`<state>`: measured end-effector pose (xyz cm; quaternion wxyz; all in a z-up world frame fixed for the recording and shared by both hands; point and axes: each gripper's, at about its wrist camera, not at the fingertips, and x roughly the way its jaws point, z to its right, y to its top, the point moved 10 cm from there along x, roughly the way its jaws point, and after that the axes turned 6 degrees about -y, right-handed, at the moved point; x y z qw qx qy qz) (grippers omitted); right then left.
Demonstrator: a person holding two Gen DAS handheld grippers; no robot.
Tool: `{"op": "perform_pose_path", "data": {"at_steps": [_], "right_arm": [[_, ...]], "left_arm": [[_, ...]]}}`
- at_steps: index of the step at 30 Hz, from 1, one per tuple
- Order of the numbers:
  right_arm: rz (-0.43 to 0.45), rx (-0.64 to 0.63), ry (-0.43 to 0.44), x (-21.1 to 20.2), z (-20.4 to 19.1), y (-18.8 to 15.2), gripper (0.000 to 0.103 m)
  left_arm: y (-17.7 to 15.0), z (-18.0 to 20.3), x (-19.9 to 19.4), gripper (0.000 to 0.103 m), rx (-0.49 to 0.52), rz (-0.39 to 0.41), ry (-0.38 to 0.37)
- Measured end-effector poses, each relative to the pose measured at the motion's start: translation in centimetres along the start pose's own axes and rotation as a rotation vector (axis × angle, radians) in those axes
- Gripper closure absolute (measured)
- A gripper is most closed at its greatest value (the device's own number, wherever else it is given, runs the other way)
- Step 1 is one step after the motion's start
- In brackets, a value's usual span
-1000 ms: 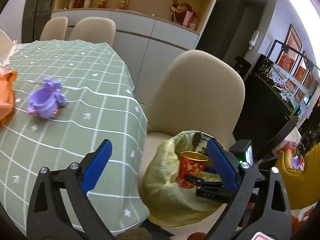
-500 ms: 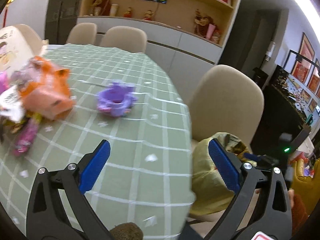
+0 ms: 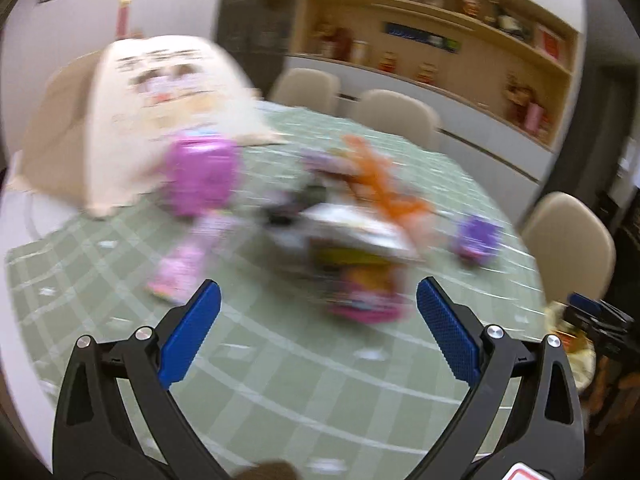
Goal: Collect trash
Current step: 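Grasp a pink candy stick with the left gripper while the right grasps an orange snack bag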
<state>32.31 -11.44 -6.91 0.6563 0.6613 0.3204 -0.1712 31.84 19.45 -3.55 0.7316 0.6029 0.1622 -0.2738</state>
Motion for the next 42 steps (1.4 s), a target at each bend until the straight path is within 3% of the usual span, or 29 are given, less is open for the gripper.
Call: {"op": "perform_pose_path", "data": {"at_steps": [3, 6, 12, 15, 17, 18, 19, 24, 27, 31, 35, 40, 42], "right_arm": [[0.001, -0.044, -0.011, 1.3, -2.9, 0.5, 0.045], [0.000, -0.084, -0.009, 2.5, -5.7, 1.2, 0.045], [0.012, -0.144, -0.056, 3.9, -8.0, 1.9, 0.045], [-0.009, -0.212, -0.065, 4.4, -9.5, 1.8, 0.045], [-0.012, -0.249, -0.069, 4.5, -10.2, 1.7, 0.045], [-0.009, -0.265, -0.081, 4.6, -10.4, 1.7, 0.045], [-0.007, -0.283, -0.099, 4.7, -10.6, 1.8, 0.045], [0.009, -0.286, -0.067, 5.2, -11.6, 3.7, 0.045], [0.056, -0.227, -0.022, 5.4, -12.1, 6.7, 0.045], [0.109, -0.150, 0.050, 6.2, -13.5, 10.7, 0.045], [0.120, -0.225, 0.035, 8.0, -15.9, 12.9, 0.045], [0.065, -0.309, 0.010, 11.3, -17.8, 12.5, 0.046], [0.013, -0.316, 0.034, 11.9, -18.2, 11.2, 0.060]], "left_arm": [[0.0, -5.2, 1.1, 0.016, -0.034, -0.054, 0.042], [-0.3, -8.2, 2.8, 0.023, -0.057, -0.112, 0.029], [0.5, -8.9, 7.1, 0.028, 0.026, -0.187, 0.020], [0.6, -8.8, 9.2, 0.045, 0.041, -0.245, 0.004], [0.7, -8.6, 9.9, 0.061, 0.058, -0.257, 0.005], [0.8, -8.6, 9.9, 0.078, 0.064, -0.250, 0.011], [0.9, -8.6, 9.7, 0.079, 0.059, -0.241, 0.010], [0.5, -7.2, 7.2, 0.081, -0.072, -0.174, -0.062], [-0.3, -5.1, 5.5, 0.081, -0.107, -0.139, -0.107], [-0.3, -2.8, 3.9, 0.081, -0.081, -0.077, -0.119], [0.2, -3.0, 3.1, 0.081, -0.088, -0.042, -0.122], [0.4, -5.7, 3.1, 0.081, -0.186, -0.027, -0.110], [0.4, -6.4, 2.7, 0.081, -0.207, -0.018, -0.107]]}}
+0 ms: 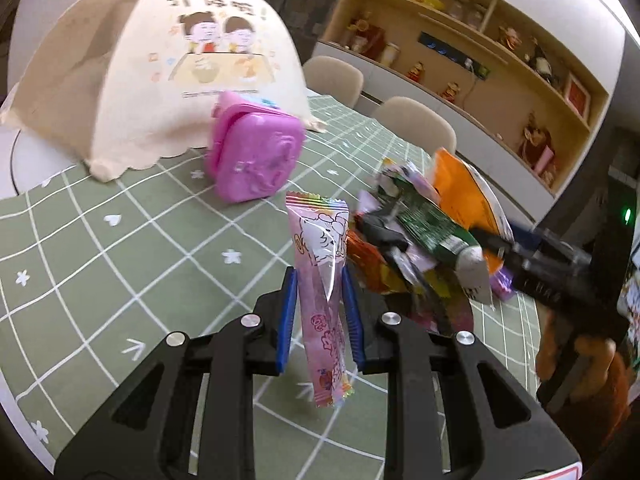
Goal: Collect trash
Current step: 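Grasp a pink candy stick with the left gripper while the right grasps an orange snack bag, then carry the pink candy stick and orange bag to the bin and release both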
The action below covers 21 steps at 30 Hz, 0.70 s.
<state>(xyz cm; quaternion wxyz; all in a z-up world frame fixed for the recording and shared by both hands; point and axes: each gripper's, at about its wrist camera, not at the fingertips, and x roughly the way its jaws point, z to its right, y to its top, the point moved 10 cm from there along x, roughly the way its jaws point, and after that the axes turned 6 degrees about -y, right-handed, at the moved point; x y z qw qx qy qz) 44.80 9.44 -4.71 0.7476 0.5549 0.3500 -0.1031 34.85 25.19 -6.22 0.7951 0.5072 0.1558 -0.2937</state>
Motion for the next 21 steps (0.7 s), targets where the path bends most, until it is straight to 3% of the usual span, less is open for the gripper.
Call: {"op": "perform_pose_path", "data": {"at_steps": [1, 5, 12, 21], "right_arm": [[-0.022, -0.005, 0.008, 0.1, -0.2, -0.6, 0.074], [-0.040, -0.029, 0.022, -1.3, -0.6, -2.8, 0.080], [-0.024, -0.057, 0.035, -6.8, -0.4, -5.2, 0.085], [0.032, 0.023, 0.038, -12.3, 2.0, -6.4, 0.085]], "left_arm": [[0.0, -0.2, -0.1, 0.081, -0.006, 0.002, 0.000], [-0.3, -0.3, 0.0, 0.081, -0.020, -0.005, -0.007], [-1.1, 2.2, -0.9, 0.081, 0.019, -0.001, -0.034], [-2.6, 8.3, -2.4, 0.081, 0.098, -0.002, -0.090]]}}
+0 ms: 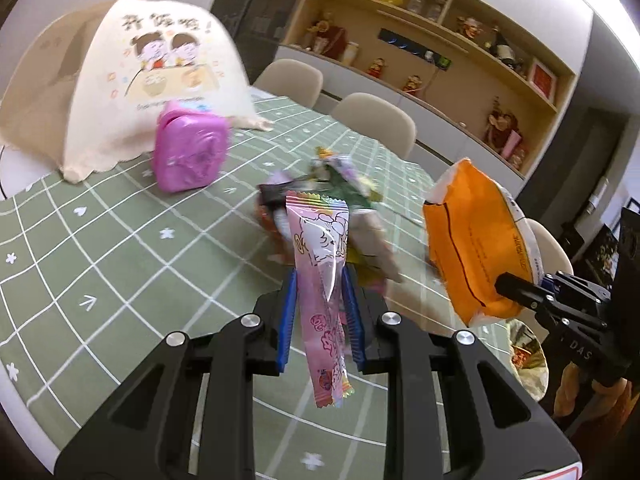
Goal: Collect trash
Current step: 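Carry the pink candy stick and orange bag to the bin and release both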
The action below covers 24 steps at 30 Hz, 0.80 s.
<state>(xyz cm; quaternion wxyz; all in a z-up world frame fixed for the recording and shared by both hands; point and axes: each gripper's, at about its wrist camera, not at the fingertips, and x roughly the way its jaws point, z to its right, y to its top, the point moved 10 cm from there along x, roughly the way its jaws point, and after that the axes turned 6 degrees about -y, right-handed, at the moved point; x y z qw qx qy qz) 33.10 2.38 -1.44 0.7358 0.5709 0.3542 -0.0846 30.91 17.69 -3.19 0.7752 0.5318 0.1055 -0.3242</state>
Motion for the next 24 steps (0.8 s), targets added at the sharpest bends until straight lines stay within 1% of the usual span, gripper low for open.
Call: {"op": "perform_pose_path", "data": {"at_steps": [10, 15, 19, 24], "right_arm": [[0.053, 0.058, -0.019, -3.8, 3.8, -1.5, 0.085], [0.075, 0.105, -0.043, -5.5, 6.5, -2.7, 0.085], [0.079, 0.146, -0.073, -6.8, 9.3, -4.6, 0.085], [0.078, 0.197, -0.110, -8.3, 12.6, -7.0, 0.085]], "left_arm": [[0.4, 6.8, 0.1, 0.081, 0.095, -0.001, -0.037], [-0.6, 10.5, 1.4, 0.081, 0.143, -0.031, -0.066], [-1.5, 13.2, 2.6, 0.081, 0.168, -0.059, -0.092], [-3.2, 17.3, 4.4, 0.081, 0.214, -0.096, -0.132]]}}
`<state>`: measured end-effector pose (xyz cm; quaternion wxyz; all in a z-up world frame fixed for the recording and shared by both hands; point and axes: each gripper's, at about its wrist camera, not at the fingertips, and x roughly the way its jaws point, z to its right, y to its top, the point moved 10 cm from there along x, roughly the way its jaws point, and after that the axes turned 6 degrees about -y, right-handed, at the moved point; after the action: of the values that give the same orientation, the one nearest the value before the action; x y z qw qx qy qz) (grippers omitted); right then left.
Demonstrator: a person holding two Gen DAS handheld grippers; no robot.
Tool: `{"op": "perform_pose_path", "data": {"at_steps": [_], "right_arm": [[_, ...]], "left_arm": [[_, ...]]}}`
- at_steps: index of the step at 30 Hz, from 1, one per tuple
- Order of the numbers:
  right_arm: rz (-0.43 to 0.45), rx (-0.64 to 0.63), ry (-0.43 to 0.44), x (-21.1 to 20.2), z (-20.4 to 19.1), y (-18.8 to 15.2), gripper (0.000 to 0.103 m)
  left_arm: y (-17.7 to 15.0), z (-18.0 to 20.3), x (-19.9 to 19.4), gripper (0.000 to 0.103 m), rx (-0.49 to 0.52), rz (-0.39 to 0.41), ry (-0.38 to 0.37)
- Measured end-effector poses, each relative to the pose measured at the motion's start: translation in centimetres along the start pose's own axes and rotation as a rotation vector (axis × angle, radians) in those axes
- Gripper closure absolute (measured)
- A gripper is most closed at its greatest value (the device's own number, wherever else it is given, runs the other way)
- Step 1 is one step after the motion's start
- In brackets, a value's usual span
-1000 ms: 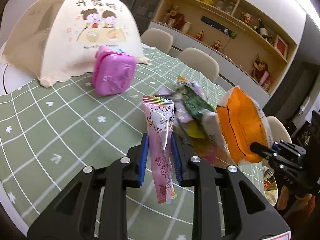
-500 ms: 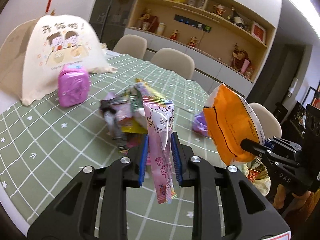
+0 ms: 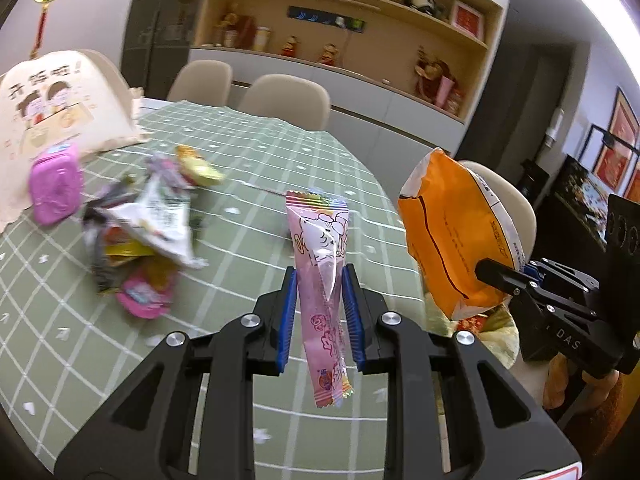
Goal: Collect trash
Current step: 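Carry the pink candy stick and orange bag to the bin and release both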
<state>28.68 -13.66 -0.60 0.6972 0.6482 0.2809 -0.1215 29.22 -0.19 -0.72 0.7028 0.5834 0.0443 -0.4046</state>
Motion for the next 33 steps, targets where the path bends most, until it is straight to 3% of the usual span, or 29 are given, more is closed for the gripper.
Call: {"op": "perform_pose_path", "data": {"at_steps": [18, 26, 33], "right_arm": [[-0.040, 0.226, -0.199, -4.6, 16.4, -8.3, 0.085], [-0.057, 0.295, -0.221, -4.8, 19.9, -10.7, 0.085], [-0.076, 0.334, -0.213, -4.1, 21.4, -12.2, 0.085]], "left_arm": [[-4.4, 15.9, 11.0, 0.081, 0.174, -0.194, -0.226], [-5.9, 20.7, 14.5, 0.081, 0.213, -0.252, -0.306], [-7.7, 21.6, 17.2, 0.081, 0.198, -0.327, -0.323]]}}
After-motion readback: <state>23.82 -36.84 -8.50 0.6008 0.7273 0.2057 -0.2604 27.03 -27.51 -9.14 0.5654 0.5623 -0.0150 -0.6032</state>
